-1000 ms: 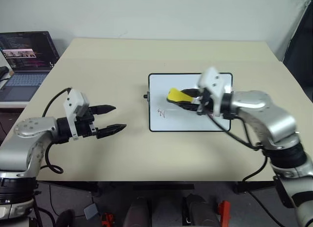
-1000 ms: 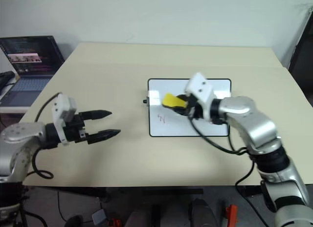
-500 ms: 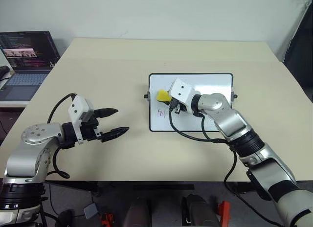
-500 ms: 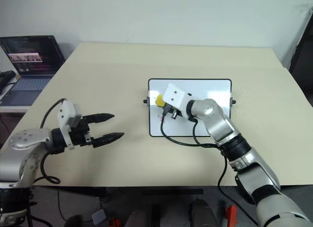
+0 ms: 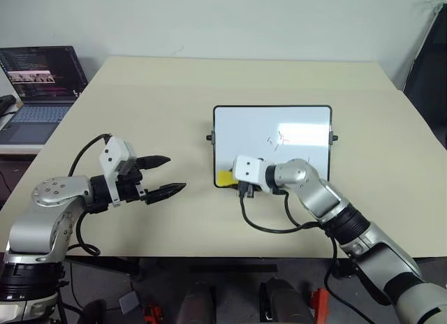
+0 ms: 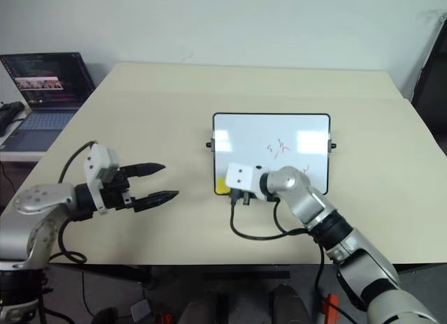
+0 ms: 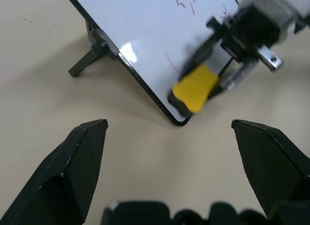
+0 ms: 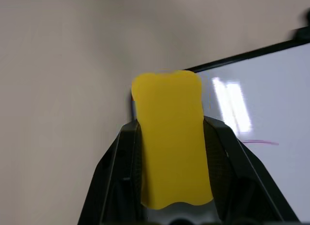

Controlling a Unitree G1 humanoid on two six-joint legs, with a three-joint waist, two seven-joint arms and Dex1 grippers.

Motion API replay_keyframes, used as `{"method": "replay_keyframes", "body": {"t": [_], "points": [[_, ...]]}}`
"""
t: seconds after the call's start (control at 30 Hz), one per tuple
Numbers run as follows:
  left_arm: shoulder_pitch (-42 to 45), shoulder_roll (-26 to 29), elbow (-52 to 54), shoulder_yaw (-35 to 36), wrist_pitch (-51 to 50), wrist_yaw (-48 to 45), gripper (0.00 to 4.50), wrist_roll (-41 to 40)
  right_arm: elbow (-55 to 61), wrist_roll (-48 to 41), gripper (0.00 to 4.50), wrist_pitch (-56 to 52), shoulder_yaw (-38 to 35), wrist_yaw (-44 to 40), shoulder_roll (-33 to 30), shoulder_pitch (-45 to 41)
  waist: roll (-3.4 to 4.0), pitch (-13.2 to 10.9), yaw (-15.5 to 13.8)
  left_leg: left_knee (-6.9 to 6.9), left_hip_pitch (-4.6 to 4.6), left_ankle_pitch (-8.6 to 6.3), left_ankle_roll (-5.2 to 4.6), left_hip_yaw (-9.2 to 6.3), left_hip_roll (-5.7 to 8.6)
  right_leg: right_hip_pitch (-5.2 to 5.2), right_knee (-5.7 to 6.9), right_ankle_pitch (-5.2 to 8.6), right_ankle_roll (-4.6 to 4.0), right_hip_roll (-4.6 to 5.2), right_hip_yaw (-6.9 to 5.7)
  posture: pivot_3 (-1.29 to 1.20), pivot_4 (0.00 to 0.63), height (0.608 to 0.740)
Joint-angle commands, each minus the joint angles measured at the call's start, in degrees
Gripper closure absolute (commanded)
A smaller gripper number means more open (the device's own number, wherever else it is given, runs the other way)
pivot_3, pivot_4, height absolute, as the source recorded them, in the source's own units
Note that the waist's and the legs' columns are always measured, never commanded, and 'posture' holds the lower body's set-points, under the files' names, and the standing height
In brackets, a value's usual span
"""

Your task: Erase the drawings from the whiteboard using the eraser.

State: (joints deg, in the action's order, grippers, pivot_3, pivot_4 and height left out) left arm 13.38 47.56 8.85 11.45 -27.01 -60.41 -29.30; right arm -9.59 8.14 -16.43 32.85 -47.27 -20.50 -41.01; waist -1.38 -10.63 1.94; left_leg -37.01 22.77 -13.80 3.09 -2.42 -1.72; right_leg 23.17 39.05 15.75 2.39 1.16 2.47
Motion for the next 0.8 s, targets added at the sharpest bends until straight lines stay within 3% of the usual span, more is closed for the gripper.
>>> {"method": "replay_keyframes", "body": {"t": [0.03, 0.2, 0.5, 0.8], "points": [[2.2, 0.4, 0.6, -0.1, 0.3, -0.2, 0.00, -0.4, -6.6, 3.3, 3.07, -0.1, -2.1, 3.7, -0.8, -0.2, -0.02, 0.0, 0.0, -0.01, -0.03, 0.02, -0.01, 0.01, 0.00, -0.02, 0.01, -0.03, -0.01, 0.00, 0.01, 0.00, 0.150, 0.740], [3.4, 0.3, -0.4, -0.6, 0.5, -0.7, 0.00, 0.1, -10.9, 3.7, 3.07, 2.1, -5.8, 9.7, 0.3, -4.5, -0.02, 0.0, 0.0, 0.00, -0.18, 0.35, -0.37, 0.02, 0.00, -0.11, 0.00, -0.24, 0.16, -0.05, 0.05, 0.00, 0.150, 0.740], [5.1, 0.4, -1.6, -1.4, 0.8, -1.2, 0.00, 0.3, -18.2, 5.6, 3.07, 8.1, -9.8, 16.8, 0.1, -8.9, -0.06, 0.0, 0.0, 0.03, -0.19, 0.77, -0.99, 0.03, 0.02, -0.08, -0.04, -0.54, -0.30, -0.08, 0.08, 0.00, 0.150, 0.740], [6.6, 0.3, -2.6, -2.1, 1.2, -1.8, 0.00, 0.6, -7.5, 5.7, 3.09, 4.9, -3.9, 4.9, -0.2, 0.5, -0.16, 0.1, 0.1, 0.13, -0.15, 0.77, -0.99, 0.05, 0.00, -0.02, -0.05, -0.58, -0.19, -0.08, 0.08, 0.00, 0.150, 0.740]]}}
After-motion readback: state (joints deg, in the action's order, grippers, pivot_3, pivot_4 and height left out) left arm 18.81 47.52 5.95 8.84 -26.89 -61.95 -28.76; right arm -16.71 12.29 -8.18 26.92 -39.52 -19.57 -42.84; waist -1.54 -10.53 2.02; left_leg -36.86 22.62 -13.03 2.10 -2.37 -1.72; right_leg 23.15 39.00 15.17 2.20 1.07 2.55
